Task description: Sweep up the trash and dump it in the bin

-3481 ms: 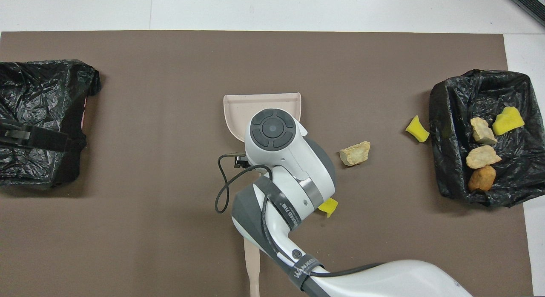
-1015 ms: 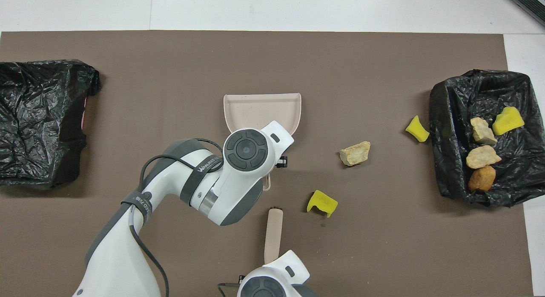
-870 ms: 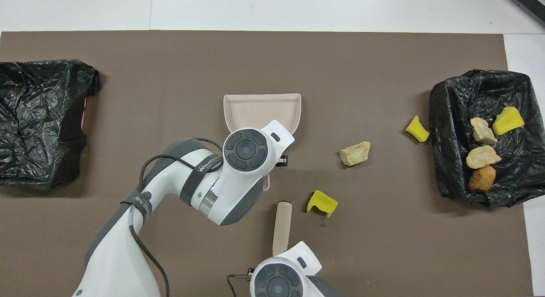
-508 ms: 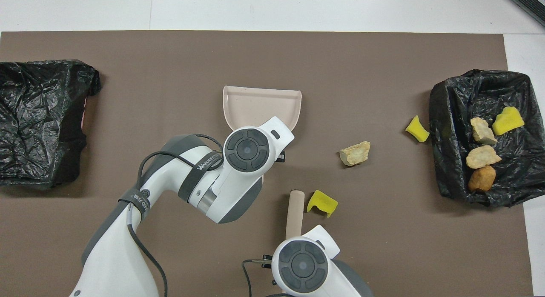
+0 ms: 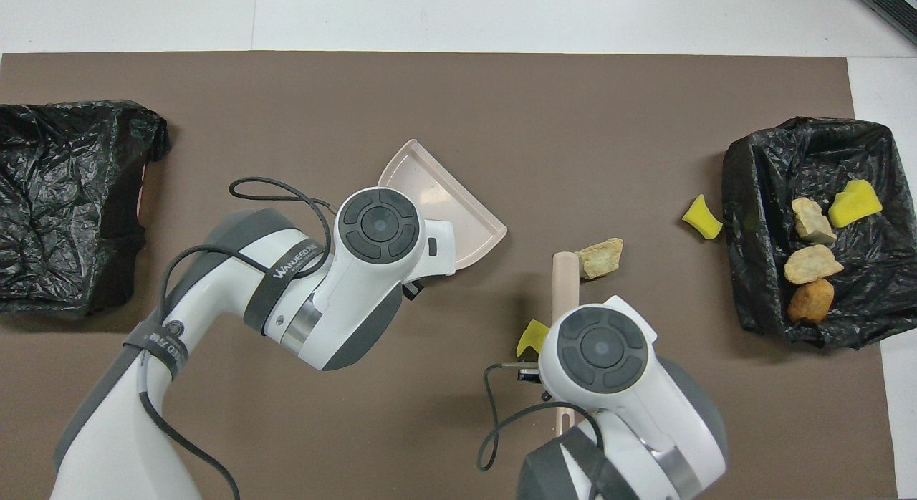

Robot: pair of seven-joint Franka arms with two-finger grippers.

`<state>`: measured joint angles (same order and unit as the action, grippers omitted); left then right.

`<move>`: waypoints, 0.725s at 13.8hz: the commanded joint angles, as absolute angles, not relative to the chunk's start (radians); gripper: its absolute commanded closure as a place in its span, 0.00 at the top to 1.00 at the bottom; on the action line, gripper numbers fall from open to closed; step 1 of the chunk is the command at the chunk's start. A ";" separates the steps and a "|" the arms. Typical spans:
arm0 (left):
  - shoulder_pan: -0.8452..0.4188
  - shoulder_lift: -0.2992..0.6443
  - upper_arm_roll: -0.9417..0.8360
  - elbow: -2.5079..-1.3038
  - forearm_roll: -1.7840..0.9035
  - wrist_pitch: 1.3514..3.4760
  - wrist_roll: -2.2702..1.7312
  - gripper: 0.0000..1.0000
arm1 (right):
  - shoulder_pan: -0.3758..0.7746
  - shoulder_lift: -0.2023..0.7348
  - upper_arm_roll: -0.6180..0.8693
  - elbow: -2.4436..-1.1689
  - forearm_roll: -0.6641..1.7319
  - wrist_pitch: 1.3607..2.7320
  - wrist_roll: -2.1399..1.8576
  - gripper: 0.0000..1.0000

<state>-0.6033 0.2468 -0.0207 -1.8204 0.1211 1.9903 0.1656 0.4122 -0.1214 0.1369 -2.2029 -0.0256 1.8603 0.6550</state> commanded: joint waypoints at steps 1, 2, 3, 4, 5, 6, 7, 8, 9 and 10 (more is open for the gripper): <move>-0.588 0.198 -0.026 -1.841 0.140 1.915 0.350 0.00 | 0.313 -0.071 0.149 -2.151 -0.144 1.836 0.557 0.00; -0.592 0.195 -0.026 -1.842 0.140 1.907 0.423 0.00 | 0.273 -0.058 0.147 -2.138 -0.181 1.838 0.507 0.00; -0.595 0.192 -0.026 -1.845 0.140 1.889 0.455 0.00 | 0.229 -0.043 0.147 -2.131 -0.228 1.841 0.459 0.00; -0.597 0.184 -0.026 -1.858 0.140 1.867 0.484 0.00 | 0.181 -0.038 0.149 -2.129 -0.285 1.854 0.415 0.00; -0.597 0.175 -0.026 -1.865 0.140 1.846 0.553 0.00 | 0.138 -0.026 0.149 -2.128 -0.335 1.868 0.369 0.00; -0.598 0.166 -0.026 -1.870 0.141 1.813 0.607 0.00 | 0.103 -0.008 0.149 -2.128 -0.389 1.891 0.347 0.00; -0.598 0.144 -0.026 -1.891 0.141 1.796 0.617 0.00 | 0.069 0.014 0.149 -2.128 -0.449 1.922 0.344 0.00; -0.600 0.105 -0.026 -1.931 0.141 1.793 0.621 0.00 | 0.042 0.037 0.150 -2.128 -0.509 1.934 0.339 0.00; -0.609 0.071 -0.029 -1.978 0.141 1.793 0.624 0.00 | 0.025 0.055 0.150 -2.132 -0.544 1.945 0.345 0.00; -0.641 0.036 -0.028 -2.035 0.141 1.807 0.620 0.00 | 0.000 0.064 0.149 -2.138 -0.561 1.978 0.339 0.00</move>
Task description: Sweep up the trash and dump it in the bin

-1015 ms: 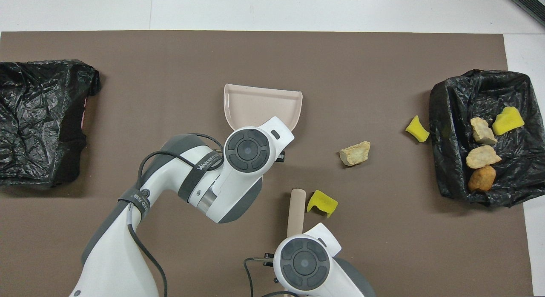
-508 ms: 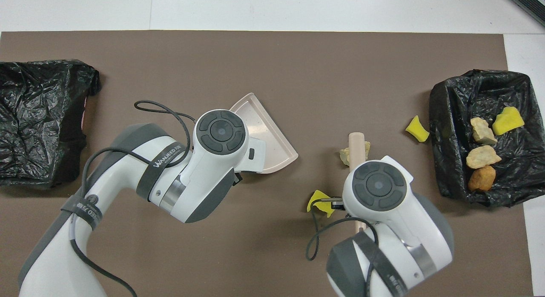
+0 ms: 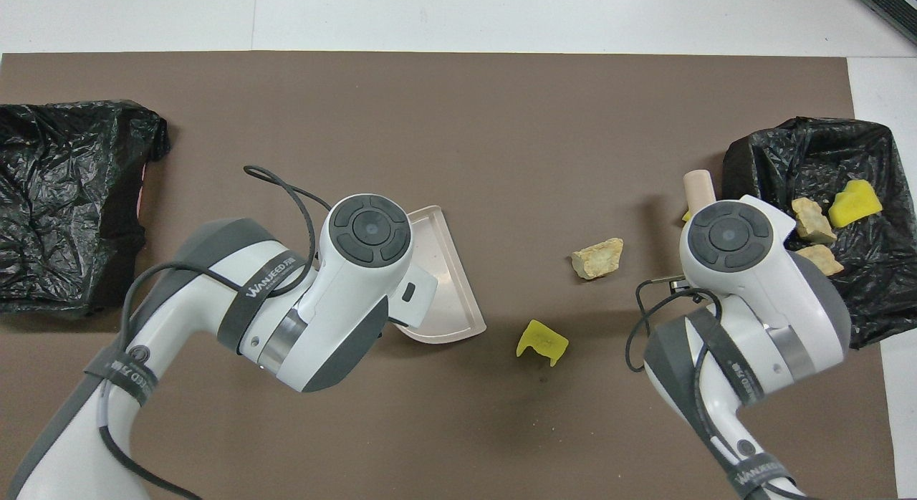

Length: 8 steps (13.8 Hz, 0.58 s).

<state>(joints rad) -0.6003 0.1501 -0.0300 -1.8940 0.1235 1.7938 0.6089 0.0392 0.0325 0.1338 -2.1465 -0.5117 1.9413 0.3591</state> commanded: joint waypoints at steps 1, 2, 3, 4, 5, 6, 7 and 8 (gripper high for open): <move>-0.673 0.002 -0.028 -2.087 0.140 1.816 0.605 0.00 | -0.020 0.069 0.149 -2.143 -0.596 1.992 0.339 0.00; -0.686 -0.018 -0.029 -2.115 0.140 1.819 0.582 0.00 | -0.029 0.083 0.150 -2.144 -0.619 2.000 0.342 0.00; -0.699 -0.037 -0.029 -2.144 0.140 1.825 0.548 0.00 | -0.032 0.093 0.150 -2.148 -0.621 2.019 0.342 0.00; -0.719 -0.050 -0.031 -2.166 0.138 1.842 0.520 0.00 | -0.031 0.104 0.152 -2.160 -0.621 2.032 0.345 0.00; -0.729 -0.061 -0.031 -2.187 0.137 1.868 0.488 0.00 | -0.022 0.113 0.153 -2.167 -0.618 2.039 0.350 0.00; -0.738 -0.066 -0.032 -2.200 0.121 1.893 0.445 0.00 | -0.009 0.121 0.156 -2.181 -0.611 2.043 0.353 0.00; -0.753 -0.075 -0.031 -2.212 0.092 1.911 0.378 0.00 | 0.017 0.118 0.156 -2.192 -0.595 2.054 0.342 0.00; -0.756 -0.075 -0.032 -2.215 0.080 1.922 0.318 0.00 | 0.037 0.115 0.158 -2.197 -0.545 2.056 0.325 0.00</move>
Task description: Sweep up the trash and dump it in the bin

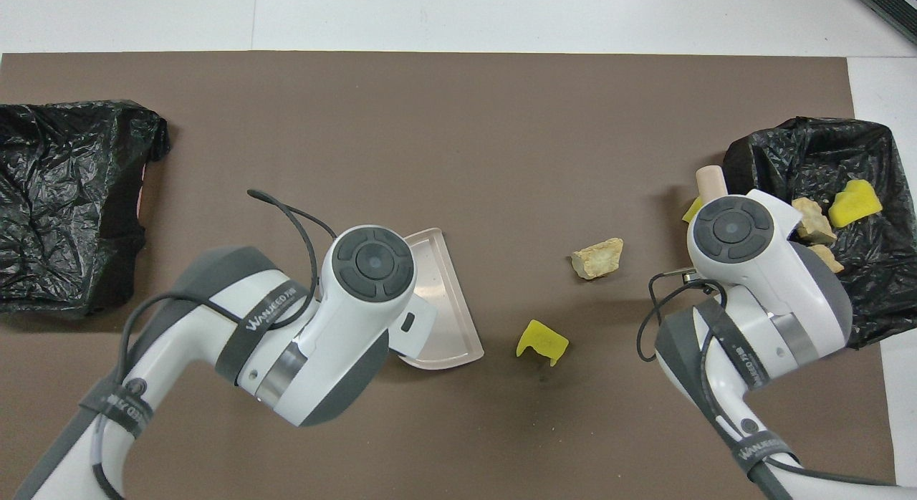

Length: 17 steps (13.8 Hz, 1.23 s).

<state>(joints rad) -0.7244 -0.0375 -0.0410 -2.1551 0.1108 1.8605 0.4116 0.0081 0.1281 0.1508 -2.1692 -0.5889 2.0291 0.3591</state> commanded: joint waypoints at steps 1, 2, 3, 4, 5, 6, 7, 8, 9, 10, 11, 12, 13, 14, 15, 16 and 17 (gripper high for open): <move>-0.758 -0.077 -0.032 -2.218 0.071 1.928 0.290 0.00 | 0.061 0.117 0.160 -2.195 -0.453 2.057 0.275 0.00; -0.758 -0.077 -0.032 -2.220 0.064 1.930 0.288 0.00 | 0.096 0.114 0.161 -2.195 -0.352 2.057 0.217 0.00; -0.759 -0.078 -0.032 -2.221 0.049 1.930 0.293 0.00 | 0.119 0.110 0.161 -2.195 -0.297 2.051 0.177 0.00; -0.765 -0.078 -0.032 -2.224 0.040 1.930 0.304 0.00 | 0.145 0.106 0.163 -2.195 -0.276 2.037 0.160 0.00; -0.787 -0.074 -0.032 -2.226 0.040 1.933 0.304 0.00 | 0.179 0.095 0.164 -2.198 -0.273 2.020 0.144 0.00; -0.807 -0.071 -0.032 -2.241 0.040 1.956 0.302 0.00 | 0.217 0.091 0.166 -2.189 -0.258 1.982 0.117 0.00; -0.814 -0.077 -0.032 -2.262 0.040 1.973 0.304 0.00 | 0.247 0.081 0.166 -2.166 -0.211 1.945 0.092 0.00; -0.831 -0.080 -0.032 -2.275 0.040 1.973 0.307 0.00 | 0.252 0.062 0.166 -2.137 -0.172 1.904 0.068 0.00; -0.839 -0.080 -0.032 -2.275 0.040 1.974 0.307 0.00 | 0.252 0.049 0.166 -2.099 -0.158 1.844 0.043 0.00; -0.842 -0.080 -0.032 -2.275 0.040 1.974 0.307 0.00 | 0.242 0.038 0.164 -2.057 -0.158 1.792 0.022 0.00; -0.850 -0.080 -0.032 -2.275 0.040 1.976 0.307 0.00 | 0.236 0.032 0.155 -2.025 -0.158 1.751 -0.012 0.00; -0.851 -0.080 -0.032 -2.275 0.040 1.976 0.307 0.00 | 0.227 0.034 0.143 -1.991 -0.160 1.721 -0.056 0.00; -0.851 -0.080 -0.032 -2.276 0.040 1.974 0.307 0.00 | 0.204 0.035 0.140 -1.976 -0.175 1.714 -0.101 0.00; -0.851 -0.084 -0.032 -2.278 0.040 1.973 0.307 0.00 | 0.178 0.038 0.138 -1.977 -0.179 1.732 -0.135 0.00; -0.851 -0.086 -0.032 -2.278 0.040 1.974 0.307 0.00 | 0.148 0.046 0.138 -1.982 -0.193 1.779 -0.165 0.00; -0.851 -0.084 -0.032 -2.278 0.040 1.974 0.304 0.00 | 0.121 0.046 0.140 -2.002 -0.228 1.846 -0.196 0.00; -0.859 -0.083 -0.032 -2.278 0.040 1.973 0.290 0.00 | 0.112 0.058 0.140 -2.009 -0.267 1.888 -0.225 0.00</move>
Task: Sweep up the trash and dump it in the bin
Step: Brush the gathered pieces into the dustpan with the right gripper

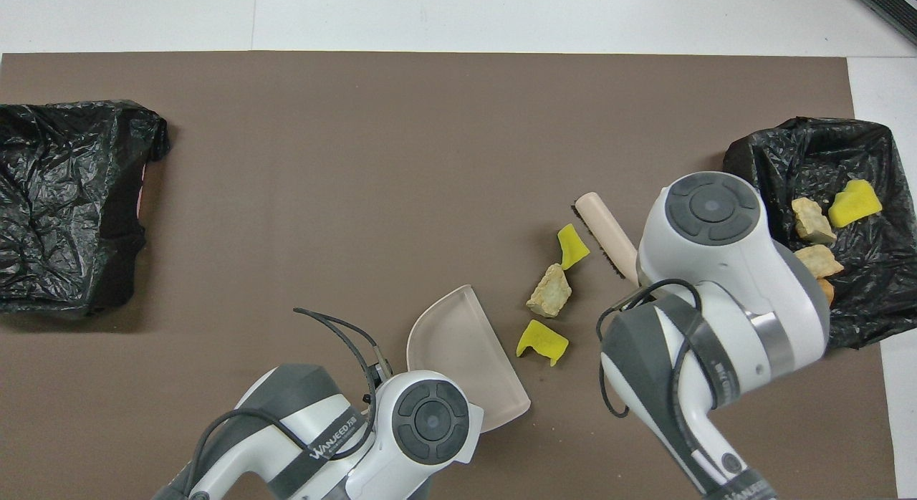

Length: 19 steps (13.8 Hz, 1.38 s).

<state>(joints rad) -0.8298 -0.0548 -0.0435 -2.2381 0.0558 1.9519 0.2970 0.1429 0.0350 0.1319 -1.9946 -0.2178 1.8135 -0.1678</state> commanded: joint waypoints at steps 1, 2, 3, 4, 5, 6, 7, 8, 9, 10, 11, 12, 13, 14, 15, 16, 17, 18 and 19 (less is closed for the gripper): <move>-0.877 -0.084 -0.032 -2.283 0.040 1.974 0.288 0.00 | 0.109 0.081 0.140 -2.010 -0.285 1.916 -0.247 0.00; -0.880 -0.084 -0.032 -2.283 0.040 1.973 0.287 0.00 | 0.110 0.095 0.140 -2.017 -0.285 1.940 -0.253 0.00; -0.881 -0.084 -0.032 -2.283 0.040 1.979 0.287 0.00 | 0.113 0.110 0.141 -2.023 -0.287 1.953 -0.256 0.00; -0.881 -0.084 -0.032 -2.283 0.040 1.980 0.285 0.00 | 0.118 0.118 0.143 -2.040 -0.285 1.966 -0.273 0.00; -0.881 -0.084 -0.032 -2.284 0.040 1.979 0.285 0.00 | 0.121 0.104 0.143 -2.090 -0.281 1.997 -0.306 0.00; -0.881 -0.084 -0.032 -2.284 0.040 1.979 0.285 0.00 | 0.121 0.078 0.144 -2.142 -0.267 2.031 -0.328 0.00; -0.881 -0.084 -0.032 -2.284 0.038 1.979 0.285 0.00 | 0.124 0.049 0.146 -2.192 -0.267 2.042 -0.328 0.00; -0.881 -0.084 -0.032 -2.286 0.038 1.979 0.285 0.00 | 0.127 0.022 0.146 -2.227 -0.258 2.040 -0.328 0.00; -0.881 -0.086 -0.032 -2.286 0.038 1.979 0.285 0.00 | 0.143 0.003 0.146 -2.261 -0.221 2.040 -0.327 0.00; -0.879 -0.086 -0.032 -2.290 0.038 1.979 0.285 0.00 | 0.161 -0.018 0.146 -2.285 -0.171 2.037 -0.321 0.00; -0.876 -0.086 -0.032 -2.293 0.034 1.979 0.290 0.00 | 0.181 -0.031 0.146 -2.301 -0.128 2.023 -0.324 0.00; -0.871 -0.087 -0.032 -2.299 0.020 1.980 0.293 0.00 | 0.199 -0.047 0.146 -2.315 -0.071 2.005 -0.318 0.00; -0.870 -0.087 -0.032 -2.301 0.006 1.980 0.293 0.00 | 0.233 -0.063 0.146 -2.327 -0.022 1.975 -0.313 0.00; -0.868 -0.087 -0.031 -2.301 0.005 1.980 0.295 0.00 | 0.259 -0.074 0.146 -2.332 0.021 1.953 -0.299 0.00; -0.868 -0.086 -0.031 -2.301 0.005 1.980 0.296 0.00 | 0.276 -0.083 0.146 -2.338 0.076 1.935 -0.264 0.00; -0.867 -0.086 -0.031 -2.301 0.005 1.982 0.296 0.00 | 0.302 -0.090 0.146 -2.339 0.136 1.919 -0.227 0.00; -0.865 -0.086 -0.029 -2.301 0.005 1.985 0.298 0.00 | 0.334 -0.100 0.146 -2.339 0.168 1.905 -0.203 0.00; -0.862 -0.084 -0.029 -2.301 0.005 1.993 0.299 0.00 | 0.360 -0.104 0.146 -2.339 0.208 1.898 -0.171 0.00; -0.855 -0.083 -0.029 -2.301 0.005 1.996 0.301 0.00 | 0.380 -0.107 0.147 -2.338 0.260 1.898 -0.138 0.00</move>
